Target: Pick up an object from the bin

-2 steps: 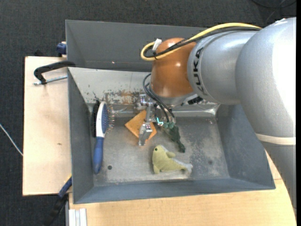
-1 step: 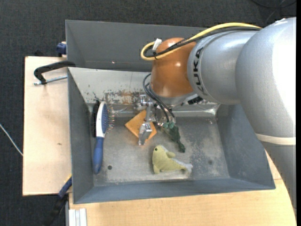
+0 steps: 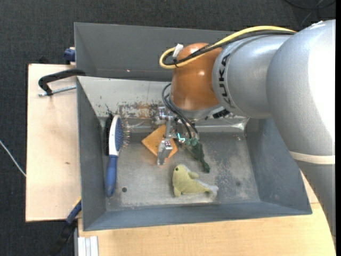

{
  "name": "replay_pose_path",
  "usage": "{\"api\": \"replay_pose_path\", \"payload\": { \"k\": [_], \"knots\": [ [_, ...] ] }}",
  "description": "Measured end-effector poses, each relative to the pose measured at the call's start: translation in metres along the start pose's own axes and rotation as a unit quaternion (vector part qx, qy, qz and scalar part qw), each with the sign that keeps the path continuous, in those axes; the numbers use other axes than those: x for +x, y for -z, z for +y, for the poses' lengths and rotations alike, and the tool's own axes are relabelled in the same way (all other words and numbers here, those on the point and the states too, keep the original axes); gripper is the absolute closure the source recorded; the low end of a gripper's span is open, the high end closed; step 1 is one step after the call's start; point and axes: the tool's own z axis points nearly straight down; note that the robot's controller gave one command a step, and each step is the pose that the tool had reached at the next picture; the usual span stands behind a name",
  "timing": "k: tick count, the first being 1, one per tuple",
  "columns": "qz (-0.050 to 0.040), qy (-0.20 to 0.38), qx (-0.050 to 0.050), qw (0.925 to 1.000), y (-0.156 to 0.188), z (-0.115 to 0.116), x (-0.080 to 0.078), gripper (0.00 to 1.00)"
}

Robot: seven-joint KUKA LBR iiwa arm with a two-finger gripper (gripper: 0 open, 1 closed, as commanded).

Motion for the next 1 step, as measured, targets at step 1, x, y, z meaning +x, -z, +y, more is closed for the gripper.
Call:
{"api": "replay_pose_path", "payload": {
  "k": [1],
  "knots": [
    [0.0005,0.0,0.0,1.0,0.0005,0.0001,0.0,1.0]
  ]
}}
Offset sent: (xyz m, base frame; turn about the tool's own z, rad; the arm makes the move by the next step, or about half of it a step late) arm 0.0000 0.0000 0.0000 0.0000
